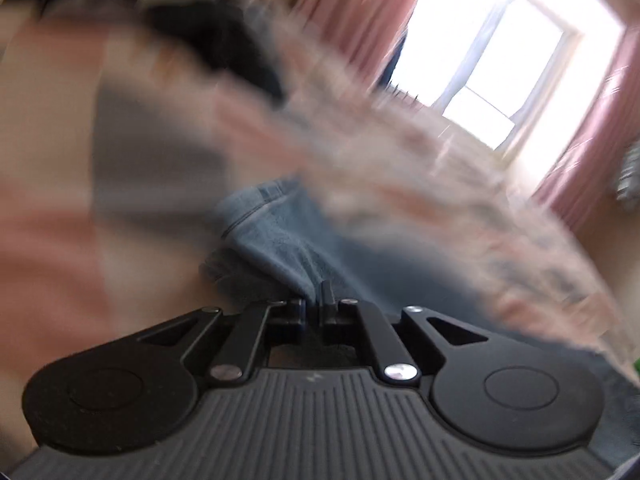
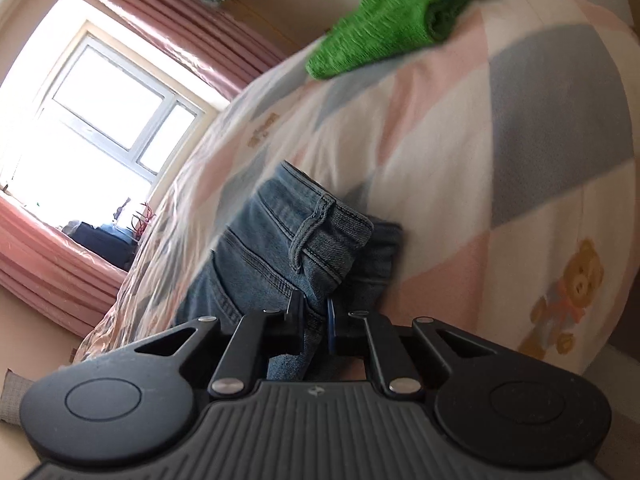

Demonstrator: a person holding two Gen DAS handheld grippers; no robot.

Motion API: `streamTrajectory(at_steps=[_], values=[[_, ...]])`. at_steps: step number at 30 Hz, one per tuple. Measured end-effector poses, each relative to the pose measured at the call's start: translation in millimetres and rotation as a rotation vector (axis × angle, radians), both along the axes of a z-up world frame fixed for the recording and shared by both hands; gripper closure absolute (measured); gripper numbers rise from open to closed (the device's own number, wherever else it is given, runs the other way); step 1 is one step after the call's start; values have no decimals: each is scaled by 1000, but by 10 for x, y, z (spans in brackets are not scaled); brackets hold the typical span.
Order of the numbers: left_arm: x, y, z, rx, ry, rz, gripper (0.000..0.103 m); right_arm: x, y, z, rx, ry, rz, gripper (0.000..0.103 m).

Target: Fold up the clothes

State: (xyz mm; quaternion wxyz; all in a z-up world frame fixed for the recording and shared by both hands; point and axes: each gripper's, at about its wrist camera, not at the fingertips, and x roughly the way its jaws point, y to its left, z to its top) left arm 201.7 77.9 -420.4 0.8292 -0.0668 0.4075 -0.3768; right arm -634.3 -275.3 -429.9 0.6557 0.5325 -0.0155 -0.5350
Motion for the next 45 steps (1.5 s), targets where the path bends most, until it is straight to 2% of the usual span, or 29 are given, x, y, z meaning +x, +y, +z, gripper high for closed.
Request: streamTrajectory(at_steps=[1,4,5,6,8,13,17,22,26,32,37,41,45], values=[[3,60,-84,-31,33,24,95,-23,10,-46,7,-21,-2,94],[-4,183,-31,-143,82,100,91,-39,24,-20,9,-6,5,93],[7,197,-6,-158,96,115,84,-33,19,-2,10,9,11,91],[25,215,13,-170,112,128,72,-27,14,17,11,23,17,90],[73,264,25,-180,139,158,62,-26,9,23,13,25,15,88],[174,401,73,-174,191,224,64,-13,47,-20,16,16,5,87],[217,464,189,-186,185,259,73,-23,48,-22,18,10,7,87],[255,459,324,-156,135,274,73,-16,44,-25,20,16,8,87],[385,408,251,-147,156,292,73,-15,47,-45,19,12,4,87],[393,428,262,-122,140,303,73,-17,59,-56,17,6,1,87],[384,522,94,-156,206,337,73,-4,44,-71,21,11,0,87],[396,473,161,-181,176,344,76,-3,41,-64,22,15,1,87],[420,371,263,-174,148,293,75,-7,51,-75,19,8,-3,87]])
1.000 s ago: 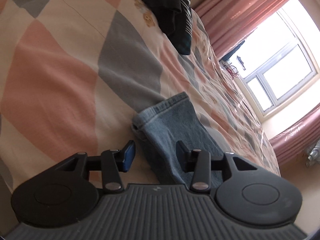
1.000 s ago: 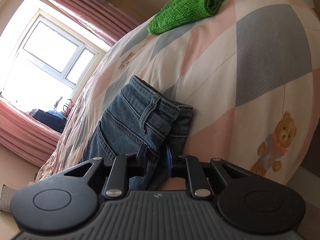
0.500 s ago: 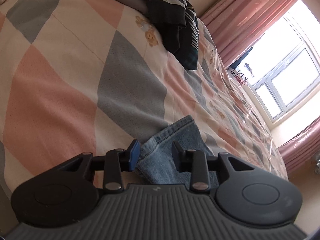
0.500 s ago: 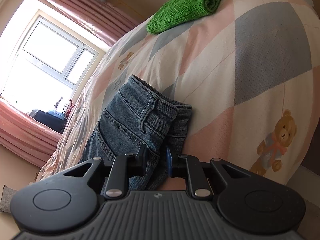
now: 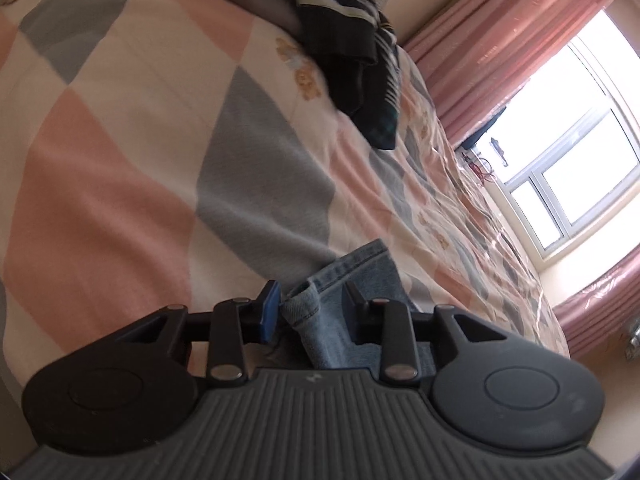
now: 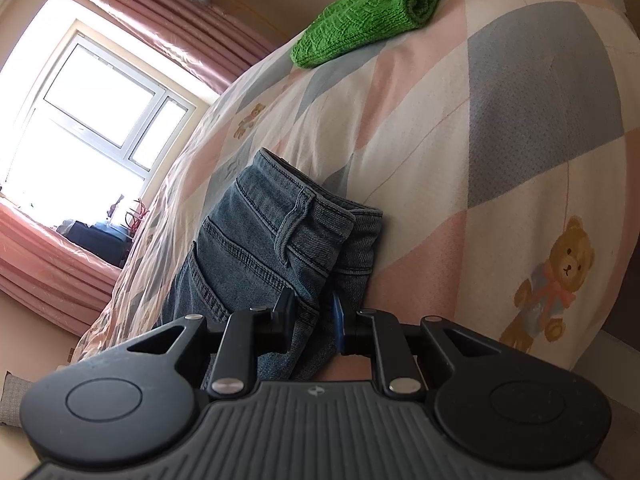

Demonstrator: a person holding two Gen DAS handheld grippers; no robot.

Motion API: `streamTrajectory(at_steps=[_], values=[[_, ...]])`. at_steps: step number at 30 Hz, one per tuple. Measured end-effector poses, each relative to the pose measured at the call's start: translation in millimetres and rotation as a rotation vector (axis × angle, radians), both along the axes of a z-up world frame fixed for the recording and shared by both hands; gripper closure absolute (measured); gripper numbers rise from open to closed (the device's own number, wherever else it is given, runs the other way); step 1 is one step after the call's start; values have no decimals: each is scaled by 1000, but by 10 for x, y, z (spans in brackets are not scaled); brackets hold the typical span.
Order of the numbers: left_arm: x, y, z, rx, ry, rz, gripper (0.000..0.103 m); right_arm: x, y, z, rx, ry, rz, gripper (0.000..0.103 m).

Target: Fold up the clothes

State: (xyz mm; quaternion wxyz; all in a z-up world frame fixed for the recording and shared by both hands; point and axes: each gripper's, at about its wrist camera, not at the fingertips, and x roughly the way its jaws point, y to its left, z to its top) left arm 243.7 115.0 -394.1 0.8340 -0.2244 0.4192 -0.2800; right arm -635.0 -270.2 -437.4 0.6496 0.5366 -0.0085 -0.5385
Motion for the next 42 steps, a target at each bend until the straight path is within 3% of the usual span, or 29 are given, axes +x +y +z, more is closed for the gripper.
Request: streamTrajectory(at_steps=[4,6,7,10,12,13,14,16,17,20,23,25,30,35,37,42], values=[[2,-95,-143,6,52,-46,76,18,-1,-17,0,4,-5,86],[-15,-127,-226,-11,70,-53,102,27,-4,-12,1,8,-6,87],[-33,-137,-232,-32,64,-61,103,32,-9,1,-1,14,-7,88],[-144,-56,-78,-194,-27,-102,103,83,-16,154,-57,52,5,95],[-205,36,-4,-274,-101,-118,102,49,42,344,-197,28,20,97],[-203,44,-54,-235,-93,-108,102,15,82,428,-271,20,30,103],[-184,41,-167,-174,-57,-99,103,-12,104,487,-282,66,3,103],[-159,46,-430,-70,14,-90,102,-179,70,413,-186,101,-55,103],[-169,73,-530,-62,29,-80,102,-297,53,297,-113,55,-65,103],[-204,93,-586,-72,36,-51,102,-419,183,150,-66,34,-49,102],[-211,-7,-504,-9,7,-69,102,-389,242,165,-84,-27,-21,88],[-200,-8,-489,-4,10,-73,102,-317,200,197,-81,-43,-5,73],[-194,1,-483,-10,26,-63,101,-168,1,141,-68,-94,2,73],[-187,-36,-464,21,23,-69,101,-56,-300,-29,-13,-128,-10,74],[-187,-53,-438,39,15,-80,101,-33,-335,-123,21,-174,-36,93],[-204,-43,-320,62,-24,-115,102,-27,-103,410,-163,-141,-33,97]])
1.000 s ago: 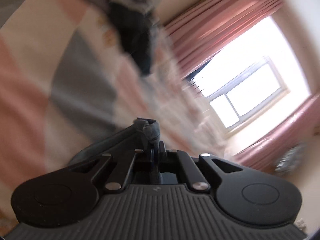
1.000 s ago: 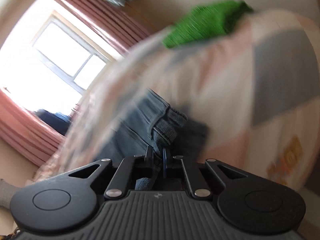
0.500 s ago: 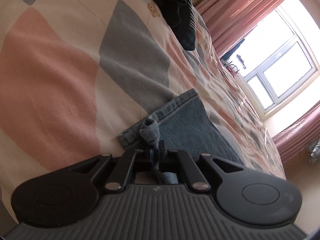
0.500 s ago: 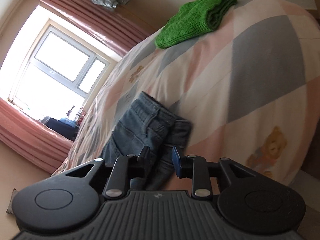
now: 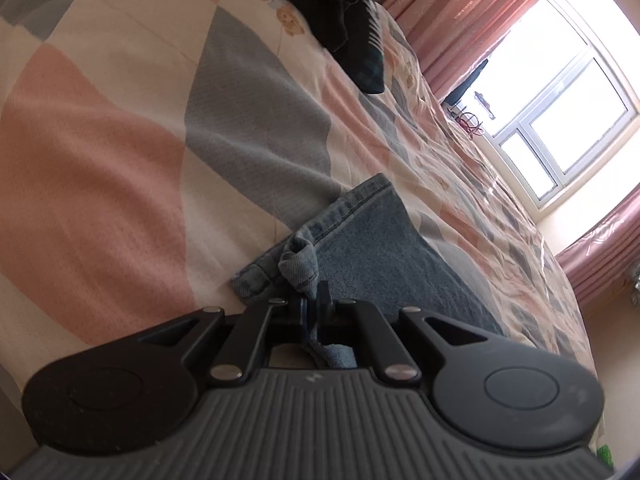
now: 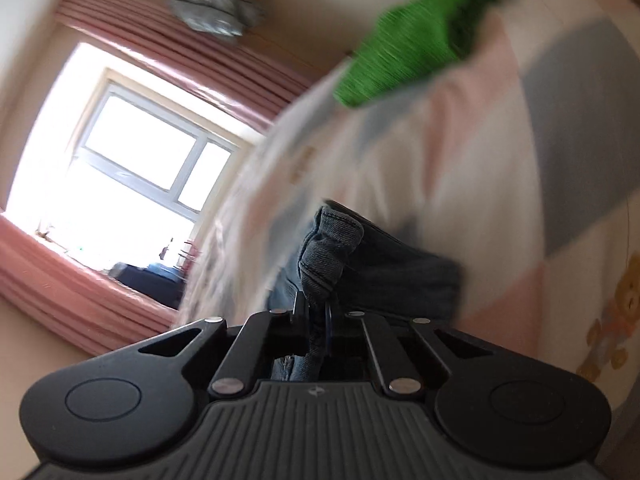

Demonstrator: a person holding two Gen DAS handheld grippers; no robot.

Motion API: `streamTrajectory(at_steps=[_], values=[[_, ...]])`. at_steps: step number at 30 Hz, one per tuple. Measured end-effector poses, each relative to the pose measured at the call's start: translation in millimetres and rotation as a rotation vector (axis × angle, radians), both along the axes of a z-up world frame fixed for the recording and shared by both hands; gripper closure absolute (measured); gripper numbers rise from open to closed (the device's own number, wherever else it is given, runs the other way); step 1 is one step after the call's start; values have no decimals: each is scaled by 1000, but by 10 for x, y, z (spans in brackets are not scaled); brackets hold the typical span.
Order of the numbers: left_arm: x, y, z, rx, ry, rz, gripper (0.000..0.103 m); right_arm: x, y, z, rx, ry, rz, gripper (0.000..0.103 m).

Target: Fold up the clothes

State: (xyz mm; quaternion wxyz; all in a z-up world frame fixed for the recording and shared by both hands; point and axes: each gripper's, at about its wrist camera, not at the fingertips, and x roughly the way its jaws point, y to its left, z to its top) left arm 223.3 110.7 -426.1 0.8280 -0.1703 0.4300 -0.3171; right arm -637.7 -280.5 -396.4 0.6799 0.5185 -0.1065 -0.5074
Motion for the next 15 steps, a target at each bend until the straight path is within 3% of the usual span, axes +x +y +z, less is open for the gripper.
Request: streamTrajectory(at_steps=[1,5,7,8,12,15], values=[[-3,1,13,1,-4,-9,102,-14,12,70,-3,17,7,97],[-43,-33,-7,41,-25,-40,102,-63,-43,-196,145,105,-40,97],[-44,-26,-14,41,-23,-37,101,-80,31,-393,180,63,-74,97],[-39,-23,-12,43,-25,-39,101,-72,73,-374,147,71,-72,97],[-47,-38,-18,54,-45,-41,101,95,23,-286,121,259,-1,95],[-97,-2,-44,48,-61,-12,96,116,-2,-305,78,242,5,94]])
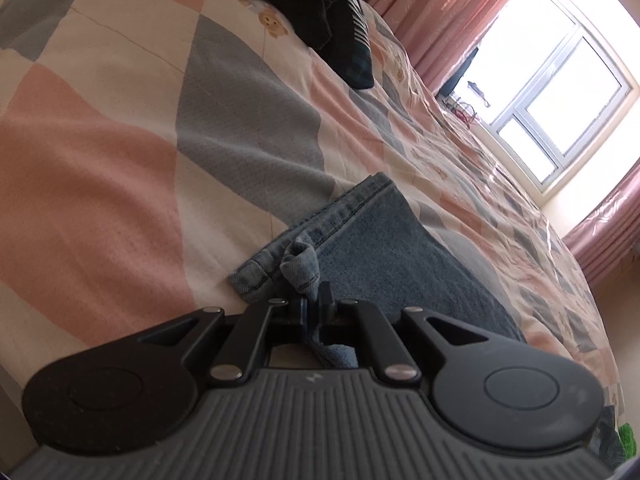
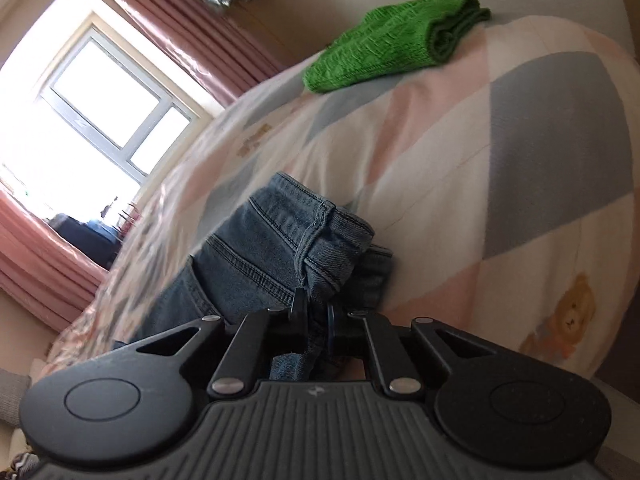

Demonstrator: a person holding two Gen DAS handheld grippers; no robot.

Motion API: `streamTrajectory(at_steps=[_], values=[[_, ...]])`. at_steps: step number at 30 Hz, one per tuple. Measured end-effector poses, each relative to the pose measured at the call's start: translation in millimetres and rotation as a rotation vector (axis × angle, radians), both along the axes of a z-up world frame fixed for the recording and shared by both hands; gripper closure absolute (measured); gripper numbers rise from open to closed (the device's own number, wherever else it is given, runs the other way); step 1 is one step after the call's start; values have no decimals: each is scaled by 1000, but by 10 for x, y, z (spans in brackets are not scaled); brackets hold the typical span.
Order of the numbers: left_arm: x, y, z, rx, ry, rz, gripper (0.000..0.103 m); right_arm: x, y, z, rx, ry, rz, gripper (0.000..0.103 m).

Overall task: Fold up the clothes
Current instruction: 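Open both grippers and pull back from the half-folded jeans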

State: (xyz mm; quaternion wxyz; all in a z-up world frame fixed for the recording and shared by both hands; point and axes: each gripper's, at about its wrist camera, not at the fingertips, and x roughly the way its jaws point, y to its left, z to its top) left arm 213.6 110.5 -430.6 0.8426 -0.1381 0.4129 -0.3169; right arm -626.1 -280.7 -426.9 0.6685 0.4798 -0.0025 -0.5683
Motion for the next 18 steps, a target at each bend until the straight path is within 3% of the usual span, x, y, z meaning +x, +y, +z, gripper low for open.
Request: streamTrajectory(at_steps=[3,6,9,11,14,18], values=[[-35,28,9,13,-9,11,95,131,-81,-68,33,82,58,86],[-78,82,157,53,-47,10,88,171,-27,90,39,145,70,80],[-140,234,383,103,-102,64,85,139,130,332,16,254,-30,54],[-237,285,530,120,-124,65,85,147,272,447,-23,358,-96,54],[-593,41,733,155,-174,-68,85,309,389,530,-95,407,-20,56],[-1323,-630,724,181,-187,-325,84,890,434,482,-163,555,200,61]])
